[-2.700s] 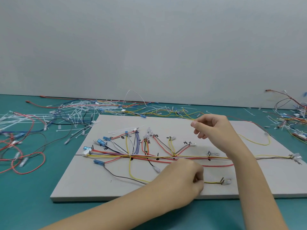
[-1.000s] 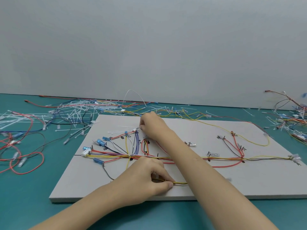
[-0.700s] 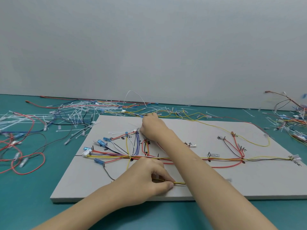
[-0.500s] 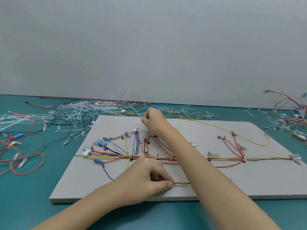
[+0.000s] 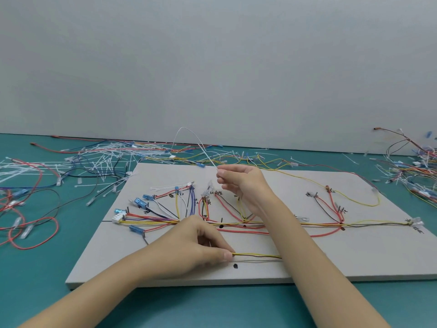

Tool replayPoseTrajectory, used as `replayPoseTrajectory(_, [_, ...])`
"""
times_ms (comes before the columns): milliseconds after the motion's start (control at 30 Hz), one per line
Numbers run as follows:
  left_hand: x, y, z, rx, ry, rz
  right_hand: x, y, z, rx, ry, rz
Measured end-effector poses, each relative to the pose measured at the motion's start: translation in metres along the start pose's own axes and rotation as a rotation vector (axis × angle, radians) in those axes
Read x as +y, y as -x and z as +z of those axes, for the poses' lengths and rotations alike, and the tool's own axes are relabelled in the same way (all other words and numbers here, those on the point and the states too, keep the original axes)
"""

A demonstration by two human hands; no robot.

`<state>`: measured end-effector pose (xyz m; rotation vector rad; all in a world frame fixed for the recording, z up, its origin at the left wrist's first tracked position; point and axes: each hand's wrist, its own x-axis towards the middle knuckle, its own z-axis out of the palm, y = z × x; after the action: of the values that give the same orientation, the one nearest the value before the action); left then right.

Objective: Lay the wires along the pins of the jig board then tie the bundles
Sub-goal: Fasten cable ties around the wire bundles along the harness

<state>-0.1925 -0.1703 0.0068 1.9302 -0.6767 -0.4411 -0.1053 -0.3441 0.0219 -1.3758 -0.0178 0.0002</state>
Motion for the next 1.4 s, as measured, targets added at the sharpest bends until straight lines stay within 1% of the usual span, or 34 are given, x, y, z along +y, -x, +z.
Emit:
replayPoseTrajectory(100, [0.001,0.0,-0.001,-0.02,0.033,-0.017,0.0,0.006,-0.005,-0.019,0.013,0.014])
replayPoseTrajectory(300, [0.002,0.001,-0.004,-0.031,0.05,-0.026,-0.015,0.016,-0.025,-0.103,0.27,0.012])
replayPoseTrajectory(433, [0.001,0.002,-0.001,-0.016,0.018,-0.006,-0.028,0.027,-0.046,-0.178,0.466,0.01])
replayPoseTrajectory(500, [0.001,0.003,0.002,0.032,0.0,0.017,-0.037,0.035,-0.059,-0.248,0.565,0.049])
replayPoseTrajectory(600, [0.0,0.004,0.004,0.101,-0.031,0.036,-0.046,0.045,-0.074,-0.354,0.635,0.125])
replayPoseTrajectory(733, [0.001,0.006,0.005,0.122,-0.078,0.063,-0.052,0.053,-0.078,-0.422,0.722,0.188])
replayPoseTrajectory(867, [0.003,0.005,0.006,0.093,-0.111,0.068,-0.049,0.054,-0.062,-0.55,0.773,0.247])
replayPoseTrajectory(967, [0.002,0.004,0.007,0.091,-0.111,0.075,-0.044,0.053,-0.049,-0.597,0.745,0.221])
replayPoseTrajectory(1067, [0.0,0.002,0.009,0.118,-0.137,0.076,-0.042,0.052,-0.042,-0.601,0.663,0.169])
replayPoseTrajectory(1200, [-0.003,0.001,0.01,0.152,-0.141,0.085,-0.038,0.05,-0.037,-0.61,0.537,0.145])
replayPoseTrajectory(1300, [-0.002,0.0,0.012,0.174,-0.103,0.069,-0.035,0.048,-0.032,-0.578,0.444,0.176])
replayPoseTrajectory(1400, [-0.001,0.0,0.012,0.188,-0.076,0.047,-0.028,0.047,-0.026,-0.511,0.344,0.239])
